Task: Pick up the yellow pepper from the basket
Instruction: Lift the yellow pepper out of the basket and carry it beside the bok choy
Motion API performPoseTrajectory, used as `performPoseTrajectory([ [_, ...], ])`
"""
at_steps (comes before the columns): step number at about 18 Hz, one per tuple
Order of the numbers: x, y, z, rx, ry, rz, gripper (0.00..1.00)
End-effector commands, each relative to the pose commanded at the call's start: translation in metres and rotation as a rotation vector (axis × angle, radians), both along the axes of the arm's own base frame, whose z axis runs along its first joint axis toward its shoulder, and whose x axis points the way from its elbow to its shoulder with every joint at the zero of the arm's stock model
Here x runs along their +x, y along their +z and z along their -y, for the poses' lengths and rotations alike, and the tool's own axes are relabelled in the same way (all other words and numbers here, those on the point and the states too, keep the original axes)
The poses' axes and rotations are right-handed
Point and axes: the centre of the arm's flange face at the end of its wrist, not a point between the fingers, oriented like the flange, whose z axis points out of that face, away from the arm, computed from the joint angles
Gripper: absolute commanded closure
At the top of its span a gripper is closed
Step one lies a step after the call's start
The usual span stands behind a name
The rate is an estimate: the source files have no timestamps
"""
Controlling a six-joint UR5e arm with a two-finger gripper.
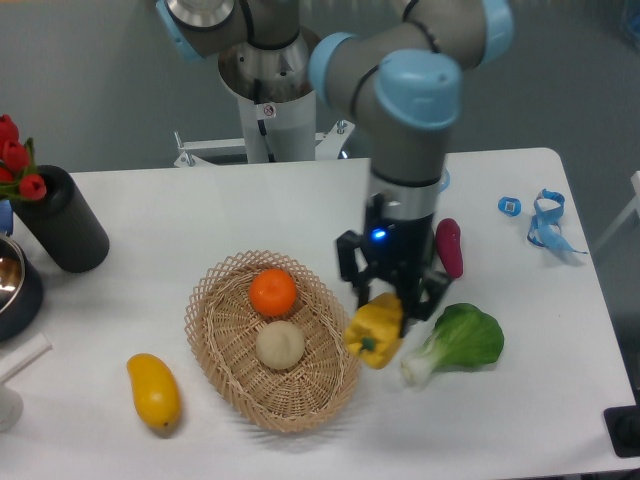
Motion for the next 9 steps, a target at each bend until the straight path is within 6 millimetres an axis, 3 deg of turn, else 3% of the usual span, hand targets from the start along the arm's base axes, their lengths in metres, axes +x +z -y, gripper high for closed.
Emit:
performPoseTrajectory([
  [3, -0.013, -0.001, 0.011, 0.0, 0.025, 0.0, 0.71],
  [9, -0.014, 0.006, 0.014, 0.009, 0.029, -0.007, 0.71],
])
